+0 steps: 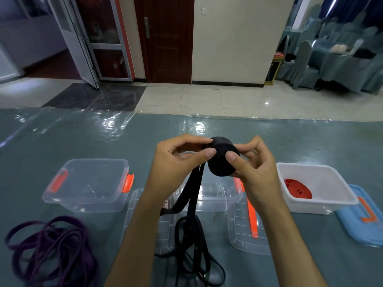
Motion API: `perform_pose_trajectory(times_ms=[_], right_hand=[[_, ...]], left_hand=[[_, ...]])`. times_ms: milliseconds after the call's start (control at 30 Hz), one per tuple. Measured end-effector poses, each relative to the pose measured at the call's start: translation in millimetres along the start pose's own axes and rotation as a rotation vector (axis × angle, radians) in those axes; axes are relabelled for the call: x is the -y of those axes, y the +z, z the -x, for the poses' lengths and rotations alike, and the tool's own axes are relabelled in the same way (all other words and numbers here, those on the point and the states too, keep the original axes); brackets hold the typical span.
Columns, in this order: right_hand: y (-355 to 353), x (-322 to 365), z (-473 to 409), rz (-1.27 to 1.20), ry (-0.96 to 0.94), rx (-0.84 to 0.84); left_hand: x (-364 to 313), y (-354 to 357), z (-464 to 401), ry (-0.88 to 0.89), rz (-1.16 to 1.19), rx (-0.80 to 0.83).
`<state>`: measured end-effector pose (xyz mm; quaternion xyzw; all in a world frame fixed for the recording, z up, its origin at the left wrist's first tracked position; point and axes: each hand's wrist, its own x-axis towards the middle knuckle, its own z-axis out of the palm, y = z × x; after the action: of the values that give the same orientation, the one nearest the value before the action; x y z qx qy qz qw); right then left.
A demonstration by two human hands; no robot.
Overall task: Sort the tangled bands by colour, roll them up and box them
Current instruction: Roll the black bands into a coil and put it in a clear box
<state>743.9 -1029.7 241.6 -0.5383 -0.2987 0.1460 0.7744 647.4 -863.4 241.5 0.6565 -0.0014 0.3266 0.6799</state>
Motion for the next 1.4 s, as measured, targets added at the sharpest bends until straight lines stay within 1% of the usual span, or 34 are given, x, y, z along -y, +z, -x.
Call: perform_pose_trajectory(times_ms=[67, 133, 233, 300, 400, 533, 600, 667, 767, 867, 933, 1000, 1100, 1167, 1233, 1300, 1400], right_hand=[[1.4, 2.3, 0.4, 0.055, -0.027, -0.042], [3.5, 4.8, 1.1, 0.086, -0.080, -0.052], [6.5, 3.3, 4.3, 0.070, -0.169, -0.089], [9.2, 0.8, 7.0, 0.048, -0.191, -0.098], [9.7, 1.7, 7.4, 0.023, -0.145, -0.068], [3.4, 10.2, 1.8, 0.088, -0.024, 0.073], [2.0, 14.1, 1.8, 0.099, -0.039, 0.074], [3.7, 15.3, 3.0, 0.118, -0.092, 0.027], [6.1, 13.1, 4.1, 0.051, -0.103, -0.011], [2.0, 9.2, 3.8, 0.031, -0.033, 0.072], [0.3, 7.2, 3.6, 0.070, -0.022, 0.087], [0.8, 6.8, 3.8, 0.081, -0.036, 0.054], [6.1, 7.2, 5.7, 0.081, -0.121, -0.003], [10.2, 4.9, 7.6, 0.029, -0.169, -0.043], [12.8, 0.8, 10.2, -0.019, -0.173, -0.061], [14.9, -0.4, 11.0, -0.034, -0.124, -0.038], [13.4, 2.8, 8.9, 0.026, -0.094, -0.003]], left_hand=[[-1.1, 0.9, 1.3, 0.003, -0.057, -0.028], [-2.2, 3.4, 2.2, -0.008, -0.056, -0.026], [-6.0, 0.5, 0.0, -0.061, -0.012, 0.037], [-8.7, -2.1, 0.1, -0.050, -0.006, 0.063], [-12.6, -0.6, 3.7, 0.032, -0.040, 0.013], [-15.1, 2.0, 5.7, 0.079, -0.096, -0.087], [-14.9, 3.4, 4.0, 0.072, -0.050, -0.061], [-16.0, 3.5, 0.7, 0.037, 0.020, -0.001], [-16.2, 0.2, -1.8, 0.031, -0.003, 0.074], [-13.6, -1.2, 1.8, 0.113, -0.141, -0.005], [-12.4, -0.7, 6.0, 0.104, -0.137, -0.087], [-11.2, 0.8, 8.4, 0.096, -0.109, -0.124], [-11.2, 4.7, 7.1, 0.115, -0.082, -0.116], [-13.8, 4.1, 5.6, 0.086, -0.033, -0.054], [-16.3, 0.0, 5.1, 0.057, -0.023, -0.014], [-17.6, -3.2, 6.0, 0.060, -0.034, -0.066], [-16.0, 0.1, 8.4, 0.091, 0.000, -0.175]])
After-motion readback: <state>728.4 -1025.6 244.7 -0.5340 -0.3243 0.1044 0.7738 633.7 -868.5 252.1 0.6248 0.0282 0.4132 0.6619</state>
